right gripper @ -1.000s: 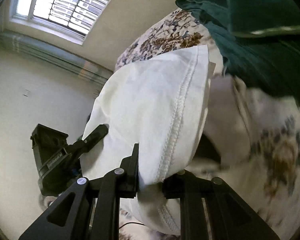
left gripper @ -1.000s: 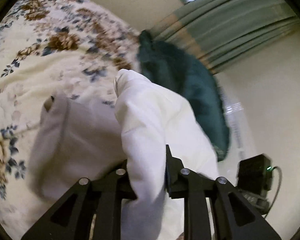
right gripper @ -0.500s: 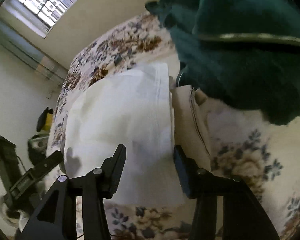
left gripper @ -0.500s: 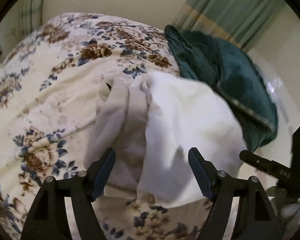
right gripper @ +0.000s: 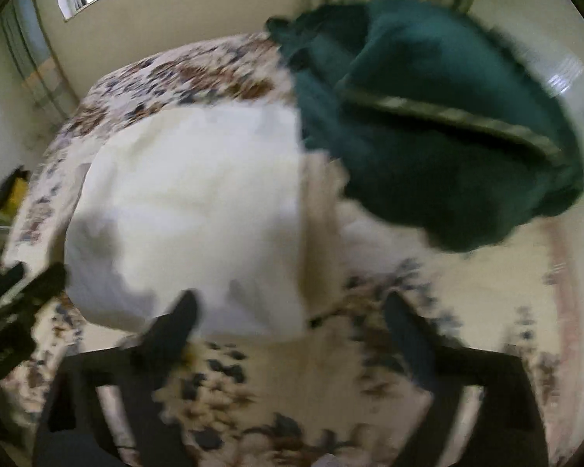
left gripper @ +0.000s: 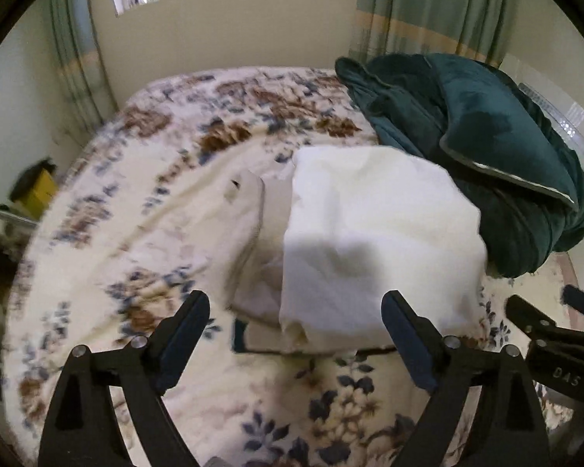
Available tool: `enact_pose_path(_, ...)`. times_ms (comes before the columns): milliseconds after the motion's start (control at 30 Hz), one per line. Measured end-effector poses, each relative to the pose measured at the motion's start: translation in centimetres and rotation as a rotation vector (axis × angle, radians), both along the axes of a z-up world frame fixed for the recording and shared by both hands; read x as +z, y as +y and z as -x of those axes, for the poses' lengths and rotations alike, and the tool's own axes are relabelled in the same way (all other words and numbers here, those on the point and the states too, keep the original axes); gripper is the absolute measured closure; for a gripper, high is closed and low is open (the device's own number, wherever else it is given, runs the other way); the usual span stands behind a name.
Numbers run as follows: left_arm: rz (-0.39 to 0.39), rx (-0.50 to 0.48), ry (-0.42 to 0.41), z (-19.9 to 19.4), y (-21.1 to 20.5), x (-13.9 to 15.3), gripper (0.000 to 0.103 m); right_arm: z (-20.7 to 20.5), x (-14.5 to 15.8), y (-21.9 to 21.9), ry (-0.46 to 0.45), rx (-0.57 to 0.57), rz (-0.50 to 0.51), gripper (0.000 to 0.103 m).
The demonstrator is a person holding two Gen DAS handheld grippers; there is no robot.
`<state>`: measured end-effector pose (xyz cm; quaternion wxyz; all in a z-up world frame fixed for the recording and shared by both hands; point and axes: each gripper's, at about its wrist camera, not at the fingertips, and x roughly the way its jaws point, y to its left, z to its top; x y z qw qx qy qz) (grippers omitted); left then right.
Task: Fold small clothes
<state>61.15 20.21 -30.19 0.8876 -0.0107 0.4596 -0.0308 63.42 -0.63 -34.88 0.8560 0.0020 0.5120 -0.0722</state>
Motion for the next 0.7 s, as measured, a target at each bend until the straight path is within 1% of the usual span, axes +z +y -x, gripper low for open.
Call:
enact_pose_path(100,0.000,0.001,-0.015,2.6,-0.1,2.9,0.013,3.2,3.5,-0.1,-0.034,-0.033,0.067,0.000)
enact_pose_path(200,0.010,-0.006,-0.039,5.7,-0.2,6.6,0.013,7.1,7.5,-0.1,-0.066,-0.054,0.089,0.000)
enact_pose_path(300,0.002,-0.012,-0.076,9.7,-0.4,10.8,0.013,11.0,11.7,-0.1,-0.088,-0.070,0.083,0.000)
enact_pose_path(400,0.010,-0.022,-0.097,13.3,-0.5,14.1,0.013,15.3,16.1,0.3,-0.119,-0.081,0.087,0.000)
enact_pose_path(467,0.010,-0.030,-0.111,15.4,-0.6,15.8,0.013,18.4,19.3,0.4,-0.149,-0.084,0.080,0.000)
enact_pose_path(533,0.004,-0.027,-0.127,17.9,-0.6,17.8,0.013,21.1,22.0,0.8,-0.184,-0.079,0.100,0.000)
enact_pose_path(667,0.024,-0.026,-0.156,21.7,-0.1,21.1,0.013,26.9,28.0,1.4,-0.259,-0.057,0.100,0.000)
enact_pose_path(700,0.024,-0.023,-0.164,22.5,0.0,21.7,0.013,28.1,29.0,1.7,-0.273,-0.049,0.105,0.000)
